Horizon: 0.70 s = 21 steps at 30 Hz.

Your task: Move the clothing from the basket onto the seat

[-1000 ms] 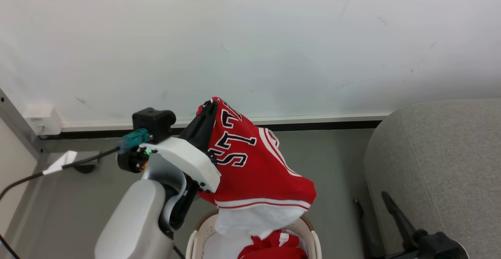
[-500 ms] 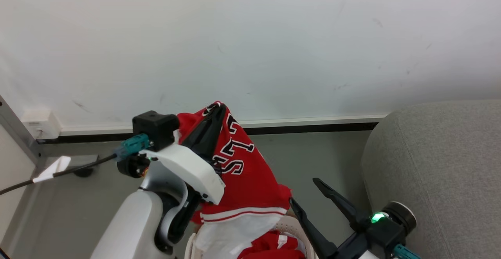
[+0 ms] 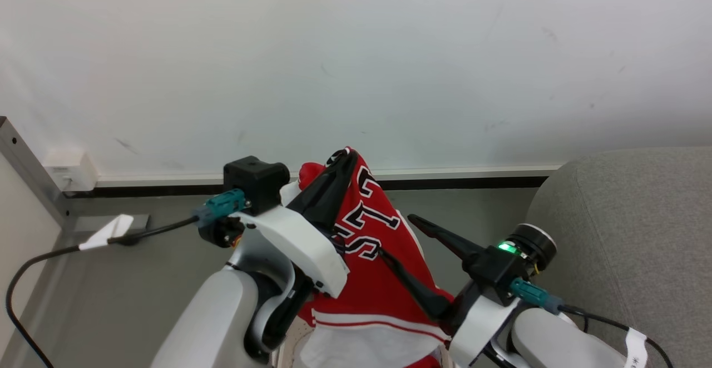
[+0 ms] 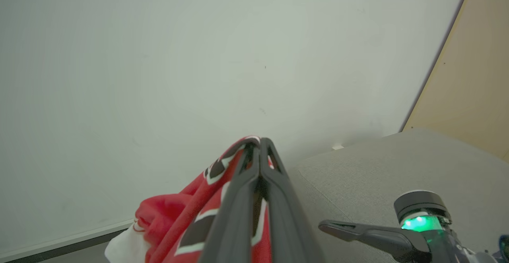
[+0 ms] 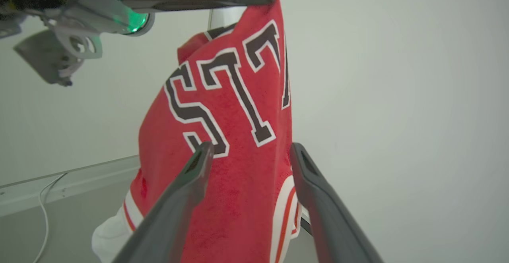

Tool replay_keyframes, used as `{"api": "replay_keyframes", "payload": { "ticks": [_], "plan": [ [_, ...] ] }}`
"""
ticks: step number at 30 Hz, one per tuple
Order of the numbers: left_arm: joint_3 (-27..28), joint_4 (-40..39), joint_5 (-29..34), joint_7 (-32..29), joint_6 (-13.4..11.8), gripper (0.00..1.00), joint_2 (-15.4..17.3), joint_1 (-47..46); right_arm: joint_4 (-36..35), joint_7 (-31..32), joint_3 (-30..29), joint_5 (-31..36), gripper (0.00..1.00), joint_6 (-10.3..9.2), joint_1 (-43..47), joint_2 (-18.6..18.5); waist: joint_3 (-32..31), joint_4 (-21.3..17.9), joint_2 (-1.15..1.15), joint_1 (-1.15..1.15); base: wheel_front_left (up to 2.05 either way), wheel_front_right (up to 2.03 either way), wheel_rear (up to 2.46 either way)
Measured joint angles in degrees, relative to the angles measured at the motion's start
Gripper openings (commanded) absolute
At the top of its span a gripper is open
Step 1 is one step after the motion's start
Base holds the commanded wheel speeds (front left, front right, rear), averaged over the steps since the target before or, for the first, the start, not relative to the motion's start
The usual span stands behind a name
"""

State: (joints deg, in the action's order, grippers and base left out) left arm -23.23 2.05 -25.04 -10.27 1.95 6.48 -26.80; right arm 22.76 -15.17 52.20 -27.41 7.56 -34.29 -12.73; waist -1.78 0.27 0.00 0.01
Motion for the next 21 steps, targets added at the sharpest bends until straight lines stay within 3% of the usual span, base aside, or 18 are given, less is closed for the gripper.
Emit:
{"api": "replay_keyframes", "payload": {
  "ticks": [9, 10, 11, 12, 21],
  "plan": [
    [-1.5, 0.2, -0.8, -0.3, 0.5, 0.00, -0.5, -0.3, 13.6, 0.0, 5.3, -7.6, 1.00, 0.00, -6.7, 8.9, 0.5, 0.8, 0.00, 0.00, 0.00, 0.00, 0.00],
    [-1.6, 0.4, -0.9, -0.3, 0.5, 0.00, -0.6, -0.4, 14.6, 0.0, 5.9, -7.8, 0.76, 0.00, -7.2, 9.2, 0.5, 0.9, 0.00, 0.00, 0.00, 0.00, 0.00],
    [-1.7, 0.5, -0.9, -0.3, 0.5, 0.00, -0.7, -0.5, 14.9, 0.0, 5.8, -8.5, 0.16, 0.00, -7.5, 9.3, 0.6, 1.1, 0.00, 0.00, 0.00, 0.00, 0.00],
    [-1.8, 0.7, -1.0, -0.3, 0.5, 0.00, -0.7, -0.7, 15.0, 0.0, 5.4, -9.3, 0.00, 0.00, -7.9, 9.5, 0.6, 1.2, 0.00, 0.00, 0.00, 0.00, 0.00],
    [-1.6, 1.8, -1.2, 0.3, 0.0, 0.00, -0.6, -1.4, 11.0, 0.0, 0.0, -9.8, 0.00, 0.00, -7.9, 9.8, 0.9, 1.6, 0.00, 0.00, 0.00, 0.00, 0.00]
  ]
}}
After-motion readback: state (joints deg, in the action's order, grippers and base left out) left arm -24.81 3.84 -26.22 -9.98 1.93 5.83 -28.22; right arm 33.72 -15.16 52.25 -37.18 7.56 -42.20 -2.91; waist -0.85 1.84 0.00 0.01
